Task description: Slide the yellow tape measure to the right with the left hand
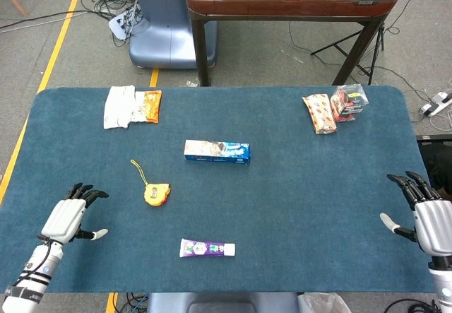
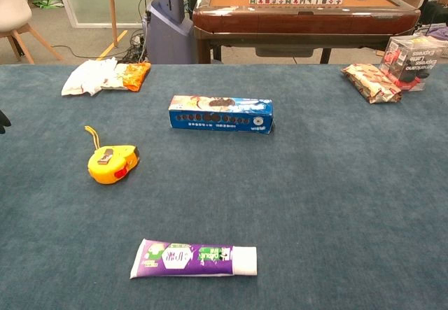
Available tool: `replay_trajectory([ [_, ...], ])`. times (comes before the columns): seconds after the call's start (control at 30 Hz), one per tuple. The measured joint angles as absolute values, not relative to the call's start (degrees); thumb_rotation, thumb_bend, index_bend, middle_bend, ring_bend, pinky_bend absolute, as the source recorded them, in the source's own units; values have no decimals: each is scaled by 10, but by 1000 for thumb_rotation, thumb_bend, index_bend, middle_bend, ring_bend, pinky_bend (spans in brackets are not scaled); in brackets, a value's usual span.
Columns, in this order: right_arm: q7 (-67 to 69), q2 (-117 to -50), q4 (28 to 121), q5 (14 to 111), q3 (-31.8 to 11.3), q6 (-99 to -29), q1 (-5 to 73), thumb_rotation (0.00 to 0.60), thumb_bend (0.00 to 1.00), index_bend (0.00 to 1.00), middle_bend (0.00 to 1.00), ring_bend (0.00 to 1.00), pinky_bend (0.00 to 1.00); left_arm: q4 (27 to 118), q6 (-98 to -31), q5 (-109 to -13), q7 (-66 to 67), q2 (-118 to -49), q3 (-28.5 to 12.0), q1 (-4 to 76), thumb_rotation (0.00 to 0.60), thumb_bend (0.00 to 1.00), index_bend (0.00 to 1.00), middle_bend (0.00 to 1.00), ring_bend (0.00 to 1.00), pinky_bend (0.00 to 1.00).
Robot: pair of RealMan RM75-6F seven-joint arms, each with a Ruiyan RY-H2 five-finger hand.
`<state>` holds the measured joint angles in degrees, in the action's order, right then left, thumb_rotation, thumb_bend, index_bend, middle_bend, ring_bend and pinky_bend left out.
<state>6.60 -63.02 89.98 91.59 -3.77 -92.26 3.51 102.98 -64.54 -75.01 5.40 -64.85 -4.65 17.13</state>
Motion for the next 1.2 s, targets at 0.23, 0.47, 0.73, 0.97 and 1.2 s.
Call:
replay_trajectory([
  [0.23, 78, -624, 901, 915, -41, -933, 30, 600, 159, 218, 268, 149, 380, 1018, -614, -717, 79, -665, -51, 196, 600, 282, 216, 217, 70, 0],
  [0.47, 87, -619, 902, 916, -42, -939, 26, 600, 159, 219, 268, 149, 380, 1010, -597, -670, 129, -679, -50, 214, 600, 400, 216, 217, 65, 0],
  [0.73, 93, -616, 902, 916, -43, -940, 24, 600, 159, 219, 268, 149, 380, 1010, -582, -624, 162, -692, -46, 232, 600, 446, 216, 217, 65, 0],
  [0.97, 95, -616, 903, 917, -44, -938, 25, 600, 159, 219, 268, 149, 380, 1006, -561, -589, 175, -699, -46, 252, 600, 478, 208, 211, 65, 0],
  [1.2, 97, -614, 903, 918, -44, -940, 23, 600, 160, 219, 268, 149, 380, 1002, -552, -566, 195, -709, -45, 271, 600, 479, 198, 199, 64, 0],
])
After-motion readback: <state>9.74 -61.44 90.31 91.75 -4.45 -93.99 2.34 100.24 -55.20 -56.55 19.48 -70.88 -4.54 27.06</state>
